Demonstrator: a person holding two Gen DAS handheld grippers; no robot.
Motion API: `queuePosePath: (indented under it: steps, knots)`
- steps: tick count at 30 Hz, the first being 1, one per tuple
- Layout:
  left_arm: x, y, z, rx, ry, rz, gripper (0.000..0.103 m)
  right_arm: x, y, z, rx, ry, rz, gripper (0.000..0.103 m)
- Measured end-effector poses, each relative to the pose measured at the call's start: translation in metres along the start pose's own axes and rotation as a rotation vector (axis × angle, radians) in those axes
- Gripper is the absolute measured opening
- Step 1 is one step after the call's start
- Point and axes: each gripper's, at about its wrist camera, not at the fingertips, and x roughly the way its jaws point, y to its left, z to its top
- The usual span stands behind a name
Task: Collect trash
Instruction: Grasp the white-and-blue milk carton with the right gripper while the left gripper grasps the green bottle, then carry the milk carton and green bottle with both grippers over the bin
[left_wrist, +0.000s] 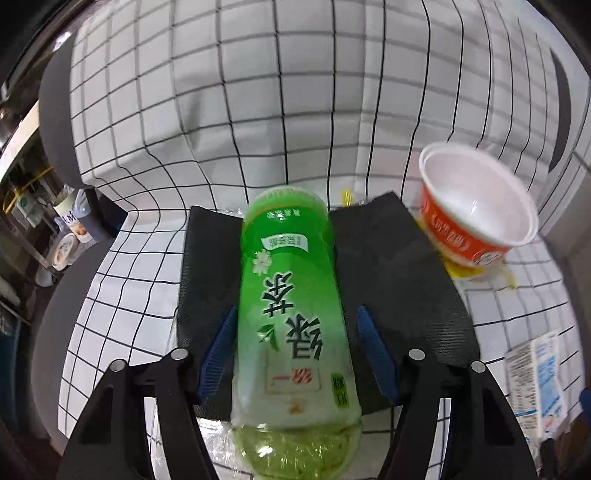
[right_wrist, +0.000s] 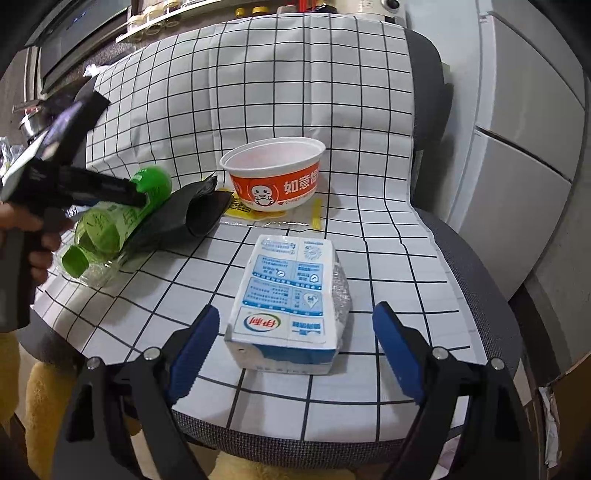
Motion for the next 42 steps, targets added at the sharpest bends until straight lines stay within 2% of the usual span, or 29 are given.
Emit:
queuePosePath:
  steps: [3,5,10,13,18,21,25,36,38,42]
  knots:
    - [-0.002,0.002,-0.002,-0.002,-0.015,0.009,0.056,-0.001,-0.005,-0.001,0.019,-0.001,0.001,0.083]
    - [-0.014,0.003,-0.009,-0.004,-0.065,-0.013,0.056,-0.004,-0.008,-0.003,0.033,-0.002,0.0,0.083]
    - [-0.063,0.009,-0.05,-0.018,-0.182,-0.153,0.056,-0.017,-0.016,-0.008,0.078,-0.02,0.001,0.083]
    - [-0.092,0.007,-0.083,-0.032,-0.208,-0.249,0.056,-0.022,-0.019,-0.011,0.09,-0.018,-0.008,0.084]
    - [-0.112,-0.013,-0.125,0.011,-0.202,-0.324,0.056,-0.025,-0.011,-0.011,0.067,-0.006,-0.019,0.088]
    - [-0.114,-0.022,-0.138,0.035,-0.192,-0.333,0.056,-0.016,-0.004,-0.002,0.039,0.014,-0.022,0.089]
    - [-0.107,-0.024,-0.141,0.033,-0.175,-0.335,0.056,0.011,0.005,0.009,0.023,0.083,-0.022,0.093]
    - [-0.095,-0.016,-0.14,0.01,-0.155,-0.338,0.056,0.061,-0.005,0.018,0.12,0.173,0.0,0.091]
    - [-0.095,-0.016,-0.14,0.009,-0.155,-0.337,0.056,0.064,-0.006,0.017,0.124,0.178,0.012,0.082]
    - [-0.099,-0.017,-0.141,0.012,-0.16,-0.323,0.056,0.05,-0.006,0.016,0.119,0.12,0.005,0.081]
